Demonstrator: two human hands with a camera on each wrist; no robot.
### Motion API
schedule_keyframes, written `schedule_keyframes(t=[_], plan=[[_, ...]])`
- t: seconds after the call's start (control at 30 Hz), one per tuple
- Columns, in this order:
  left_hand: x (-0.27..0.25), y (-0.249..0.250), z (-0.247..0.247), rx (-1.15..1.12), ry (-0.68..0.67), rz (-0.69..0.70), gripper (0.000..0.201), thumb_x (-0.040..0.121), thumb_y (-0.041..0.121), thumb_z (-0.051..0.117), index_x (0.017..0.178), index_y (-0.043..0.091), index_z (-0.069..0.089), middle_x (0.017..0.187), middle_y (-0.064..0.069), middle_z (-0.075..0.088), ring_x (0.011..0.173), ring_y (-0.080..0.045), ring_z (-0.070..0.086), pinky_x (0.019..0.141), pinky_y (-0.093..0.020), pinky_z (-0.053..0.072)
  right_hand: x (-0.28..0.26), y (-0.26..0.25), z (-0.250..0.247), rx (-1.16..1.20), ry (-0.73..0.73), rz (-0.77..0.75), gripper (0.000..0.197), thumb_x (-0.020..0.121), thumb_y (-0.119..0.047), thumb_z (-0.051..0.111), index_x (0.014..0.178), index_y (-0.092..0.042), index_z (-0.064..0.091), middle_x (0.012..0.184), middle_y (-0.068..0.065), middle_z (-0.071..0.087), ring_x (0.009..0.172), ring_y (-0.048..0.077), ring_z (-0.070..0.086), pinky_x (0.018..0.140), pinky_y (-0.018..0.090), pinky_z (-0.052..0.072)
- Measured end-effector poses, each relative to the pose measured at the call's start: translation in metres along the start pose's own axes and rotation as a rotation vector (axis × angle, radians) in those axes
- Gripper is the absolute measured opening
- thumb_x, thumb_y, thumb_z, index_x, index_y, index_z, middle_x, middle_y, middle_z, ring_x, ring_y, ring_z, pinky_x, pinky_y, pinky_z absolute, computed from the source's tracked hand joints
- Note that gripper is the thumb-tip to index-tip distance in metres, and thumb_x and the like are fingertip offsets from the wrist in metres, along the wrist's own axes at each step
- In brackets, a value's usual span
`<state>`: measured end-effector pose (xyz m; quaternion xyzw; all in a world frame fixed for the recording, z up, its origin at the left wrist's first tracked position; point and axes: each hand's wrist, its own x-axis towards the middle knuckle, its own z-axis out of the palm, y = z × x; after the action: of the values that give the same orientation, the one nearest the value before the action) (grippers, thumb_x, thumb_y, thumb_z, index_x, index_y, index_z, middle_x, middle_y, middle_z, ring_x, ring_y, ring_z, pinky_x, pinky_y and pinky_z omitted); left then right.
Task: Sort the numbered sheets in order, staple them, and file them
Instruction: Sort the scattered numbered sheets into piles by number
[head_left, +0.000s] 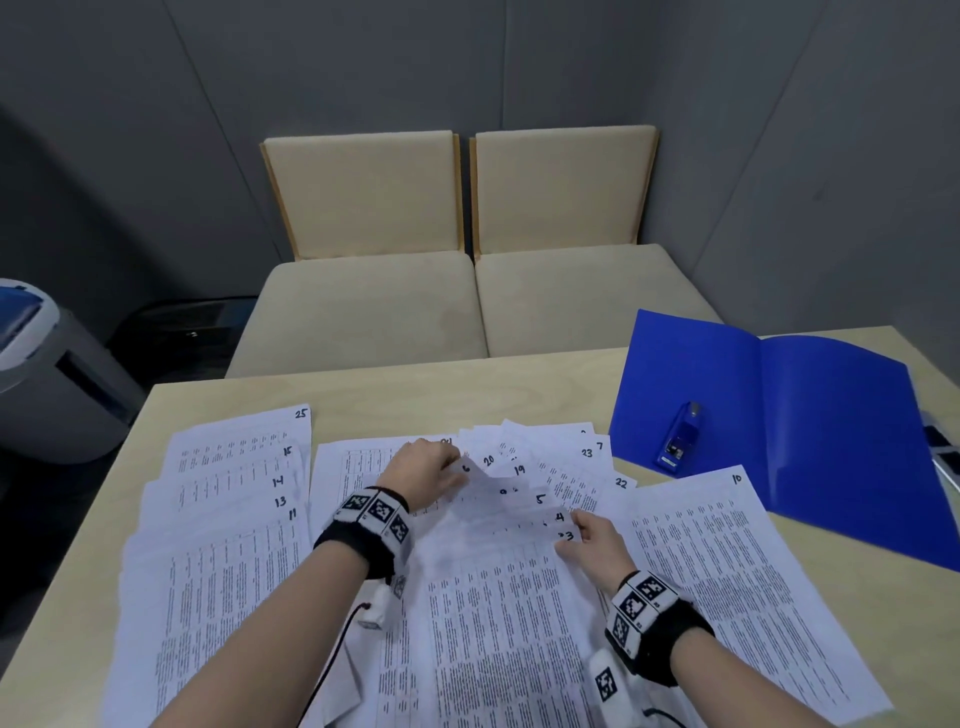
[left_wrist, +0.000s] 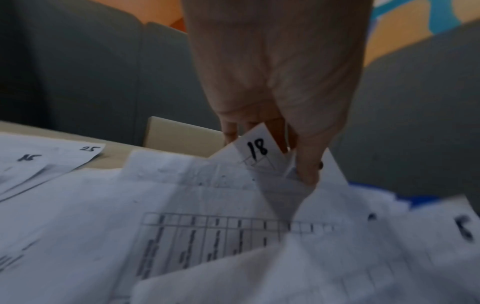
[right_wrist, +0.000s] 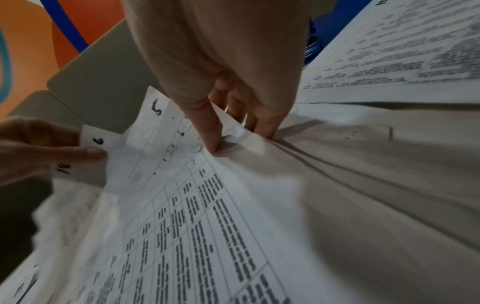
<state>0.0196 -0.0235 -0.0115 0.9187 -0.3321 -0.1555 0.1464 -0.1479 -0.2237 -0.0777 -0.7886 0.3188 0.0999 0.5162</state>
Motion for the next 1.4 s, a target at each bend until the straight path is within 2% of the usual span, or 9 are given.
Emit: schedule_keyframes(t=[0.13, 0.27, 0.43, 0.6, 0.87, 0.97, 1.07, 1.23, 1.4], plan=[[0.002, 0.005, -0.020, -0.091, 0.082, -0.012, 0.021, 0.090, 0.024, 0.057, 0.078, 0.015, 0.073, 0.076, 0.000, 0.073, 0.069, -0.017, 0.064, 0.062, -0.024, 0.046, -0.007, -0.006, -0.004, 0.016, -0.016, -0.014, 0.011, 0.080, -0.005, 0.065, 0.083, -0.014, 0.067, 0.085, 0.009, 0.071, 0.078, 0.019, 0.062, 0.078, 0.029, 0.051], [-0.005, 0.017, -0.032, 0.095, 0.251, 0.132, 0.021, 0.093, 0.027, 0.053, 0.090, 0.019, 0.073, 0.086, 0.002, 0.074, 0.077, -0.019, 0.065, 0.064, -0.023, 0.035, -0.013, -0.007, -0.008, 0.049, -0.028, -0.014, 0.025, 0.083, -0.003, 0.064, 0.082, -0.028, 0.066, 0.087, 0.000, 0.070, 0.085, 0.017, 0.063, 0.072, 0.023, 0.046], [-0.014, 0.026, -0.044, 0.110, 0.446, 0.247, 0.025, 0.095, 0.030, 0.046, 0.093, 0.015, 0.066, 0.081, 0.000, 0.068, 0.065, -0.024, 0.063, 0.055, -0.027, 0.042, -0.015, -0.007, -0.009, 0.066, -0.016, -0.010, 0.019, 0.085, -0.003, 0.062, 0.090, -0.021, 0.067, 0.089, 0.001, 0.069, 0.085, 0.016, 0.061, 0.068, 0.020, 0.043], [-0.017, 0.039, -0.092, 0.262, 0.784, 0.307, 0.010, 0.091, 0.012, 0.051, 0.097, 0.012, 0.059, 0.078, -0.003, 0.062, 0.043, -0.012, 0.038, 0.040, -0.020, 0.024, -0.017, -0.001, -0.006, 0.088, 0.008, -0.004, 0.016, 0.084, -0.003, 0.061, 0.087, -0.017, 0.069, 0.093, 0.007, 0.073, 0.096, 0.027, 0.066, 0.088, 0.039, 0.052], [-0.034, 0.045, -0.191, 0.003, 1.036, 0.188, 0.017, 0.091, 0.003, 0.043, 0.099, 0.000, 0.057, 0.090, -0.014, 0.061, 0.073, -0.026, 0.055, 0.065, -0.025, 0.035, -0.024, -0.001, -0.016, 0.498, -0.059, 0.010, 0.028, 0.086, 0.012, 0.053, 0.103, -0.005, 0.067, 0.110, 0.019, 0.069, 0.109, 0.033, 0.062, 0.103, 0.046, 0.044], [-0.030, 0.028, -0.197, -0.110, 0.980, 0.159, 0.013, 0.094, 0.007, 0.043, 0.091, 0.000, 0.054, 0.075, -0.006, 0.053, 0.066, -0.022, 0.045, 0.063, -0.021, 0.028, -0.031, -0.009, -0.027, 0.607, -0.114, -0.036, 0.025, 0.086, 0.014, 0.053, 0.105, 0.002, 0.065, 0.108, 0.022, 0.069, 0.104, 0.029, 0.066, 0.097, 0.040, 0.050], [-0.029, 0.023, -0.191, -0.125, 0.801, 0.199, 0.012, 0.096, 0.008, 0.046, 0.090, 0.000, 0.053, 0.073, -0.009, 0.053, 0.063, -0.023, 0.044, 0.058, -0.026, 0.029, -0.033, -0.025, -0.042, 0.546, -0.114, -0.108, 0.019, 0.086, 0.014, 0.053, 0.090, 0.000, 0.065, 0.087, 0.011, 0.071, 0.076, 0.010, 0.069, 0.068, 0.016, 0.054], [-0.026, 0.024, -0.184, -0.135, 0.562, 0.199, 0.011, 0.095, 0.011, 0.050, 0.086, 0.008, 0.056, 0.076, -0.002, 0.057, 0.068, -0.020, 0.049, 0.062, -0.026, 0.034, -0.029, -0.053, -0.056, 0.461, -0.139, -0.220, 0.019, 0.087, 0.009, 0.056, 0.099, -0.001, 0.066, 0.077, -0.001, 0.069, 0.066, 0.006, 0.062, 0.059, 0.013, 0.049], [-0.012, 0.026, -0.145, -0.186, 0.141, 0.170, 0.015, 0.097, 0.016, 0.048, 0.086, 0.012, 0.058, 0.083, -0.003, 0.062, 0.082, -0.025, 0.059, 0.075, -0.034, 0.044, -0.028, -0.076, -0.052, 0.466, -0.101, -0.259, 0.023, 0.088, 0.006, 0.057, 0.106, -0.003, 0.067, 0.098, 0.008, 0.072, 0.087, 0.017, 0.067, 0.083, 0.029, 0.053]])
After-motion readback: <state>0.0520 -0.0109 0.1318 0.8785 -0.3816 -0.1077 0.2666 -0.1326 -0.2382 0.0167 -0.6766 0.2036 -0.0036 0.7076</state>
